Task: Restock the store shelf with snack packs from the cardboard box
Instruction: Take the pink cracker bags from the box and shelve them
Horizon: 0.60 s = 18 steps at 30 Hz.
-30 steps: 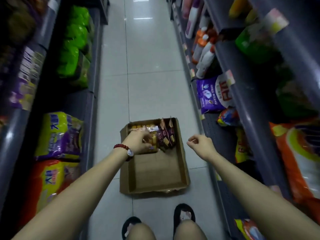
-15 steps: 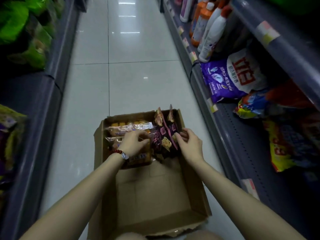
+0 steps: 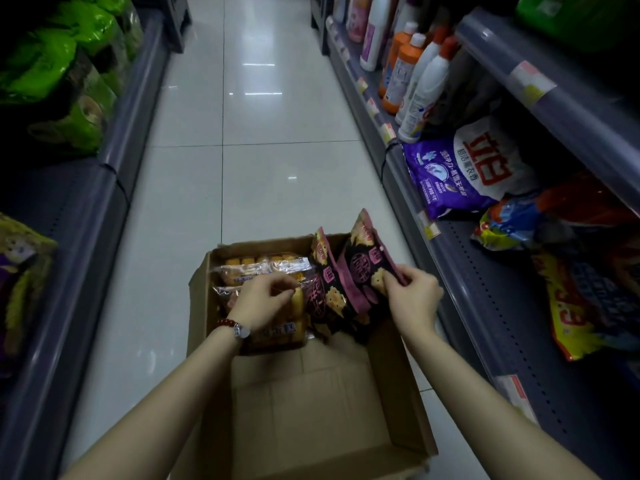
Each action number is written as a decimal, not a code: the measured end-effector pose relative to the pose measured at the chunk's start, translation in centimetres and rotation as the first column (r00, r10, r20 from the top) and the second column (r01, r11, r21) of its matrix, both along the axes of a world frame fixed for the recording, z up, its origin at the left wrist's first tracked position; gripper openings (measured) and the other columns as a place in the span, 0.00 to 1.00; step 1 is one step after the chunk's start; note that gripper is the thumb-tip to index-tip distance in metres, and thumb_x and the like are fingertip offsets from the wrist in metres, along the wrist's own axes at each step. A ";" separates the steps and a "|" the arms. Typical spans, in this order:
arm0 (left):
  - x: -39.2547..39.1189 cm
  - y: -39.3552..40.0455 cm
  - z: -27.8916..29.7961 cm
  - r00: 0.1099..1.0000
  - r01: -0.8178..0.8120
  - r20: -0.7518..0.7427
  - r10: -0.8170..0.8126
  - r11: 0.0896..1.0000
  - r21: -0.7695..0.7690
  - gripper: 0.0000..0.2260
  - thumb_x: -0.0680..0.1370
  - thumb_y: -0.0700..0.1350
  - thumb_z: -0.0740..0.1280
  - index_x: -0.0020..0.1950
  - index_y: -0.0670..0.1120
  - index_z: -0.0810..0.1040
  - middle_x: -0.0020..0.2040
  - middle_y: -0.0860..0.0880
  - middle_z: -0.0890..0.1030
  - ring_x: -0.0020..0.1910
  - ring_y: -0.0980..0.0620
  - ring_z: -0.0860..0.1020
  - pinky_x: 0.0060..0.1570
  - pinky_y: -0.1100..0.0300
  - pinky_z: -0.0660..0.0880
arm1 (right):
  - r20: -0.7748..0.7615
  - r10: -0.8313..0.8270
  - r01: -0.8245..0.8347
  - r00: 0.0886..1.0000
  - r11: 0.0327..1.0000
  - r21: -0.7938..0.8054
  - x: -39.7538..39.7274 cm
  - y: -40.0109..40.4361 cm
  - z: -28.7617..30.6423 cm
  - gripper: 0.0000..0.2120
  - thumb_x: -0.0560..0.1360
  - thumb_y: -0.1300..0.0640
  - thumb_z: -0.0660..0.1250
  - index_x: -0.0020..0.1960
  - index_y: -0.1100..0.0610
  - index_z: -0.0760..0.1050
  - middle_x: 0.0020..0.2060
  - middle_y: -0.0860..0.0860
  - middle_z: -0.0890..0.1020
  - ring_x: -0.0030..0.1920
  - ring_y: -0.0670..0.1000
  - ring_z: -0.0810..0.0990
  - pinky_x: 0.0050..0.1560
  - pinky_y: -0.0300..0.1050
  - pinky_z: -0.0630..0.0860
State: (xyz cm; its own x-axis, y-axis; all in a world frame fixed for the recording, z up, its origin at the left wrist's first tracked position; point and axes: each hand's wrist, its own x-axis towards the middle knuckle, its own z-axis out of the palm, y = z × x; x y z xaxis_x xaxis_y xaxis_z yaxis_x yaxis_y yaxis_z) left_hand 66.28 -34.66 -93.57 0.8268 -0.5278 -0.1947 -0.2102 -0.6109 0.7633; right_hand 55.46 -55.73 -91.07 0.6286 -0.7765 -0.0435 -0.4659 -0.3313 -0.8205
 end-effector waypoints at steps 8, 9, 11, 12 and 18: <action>1.2 -2.6 0.2 0.994 -0.083 0.072 0.086 0.996 -0.043 0.12 0.75 0.42 0.69 0.59 0.46 0.78 0.53 0.50 0.82 0.47 0.57 0.78 0.45 0.69 0.73 | 0.250 -0.084 0.091 0.965 0.996 -0.018 -1.6 -2.0 6.2 0.09 0.73 0.59 0.72 0.53 0.54 0.83 0.35 0.43 0.82 0.38 0.43 0.82 0.41 0.43 0.81; 1.4 -2.9 0.2 0.990 -0.105 0.084 0.109 0.993 -0.055 0.13 0.75 0.43 0.70 0.59 0.47 0.78 0.52 0.50 0.82 0.46 0.58 0.78 0.43 0.72 0.72 | 0.280 -0.083 0.087 0.956 0.996 -0.002 -2.0 -2.2 6.5 0.09 0.73 0.59 0.72 0.52 0.50 0.82 0.35 0.42 0.82 0.38 0.43 0.82 0.42 0.44 0.82; 2.0 -3.6 0.2 0.983 -0.140 0.105 0.148 0.987 -0.075 0.15 0.74 0.44 0.71 0.60 0.47 0.77 0.53 0.51 0.81 0.46 0.59 0.77 0.40 0.74 0.70 | 0.341 -0.089 0.079 0.936 0.996 0.043 -3.2 -2.7 7.0 0.09 0.72 0.57 0.73 0.48 0.45 0.81 0.38 0.44 0.84 0.41 0.46 0.84 0.45 0.48 0.82; 2.2 -3.9 0.2 0.982 -0.147 0.110 0.155 0.986 -0.077 0.17 0.73 0.45 0.71 0.61 0.48 0.77 0.54 0.52 0.81 0.48 0.59 0.77 0.43 0.73 0.71 | 0.371 -0.088 0.068 0.925 0.996 0.065 -3.7 -3.0 7.4 0.08 0.73 0.57 0.73 0.49 0.45 0.81 0.39 0.47 0.85 0.42 0.48 0.85 0.45 0.49 0.82; 4.0 -6.1 0.1 0.997 -0.044 0.057 0.046 0.999 -0.024 0.26 0.73 0.47 0.71 0.69 0.46 0.70 0.64 0.47 0.76 0.62 0.50 0.74 0.59 0.59 0.71 | 0.470 -0.074 0.061 0.880 0.997 0.043 -4.9 -4.2 8.4 0.03 0.73 0.55 0.73 0.47 0.51 0.82 0.44 0.54 0.85 0.47 0.55 0.84 0.49 0.53 0.81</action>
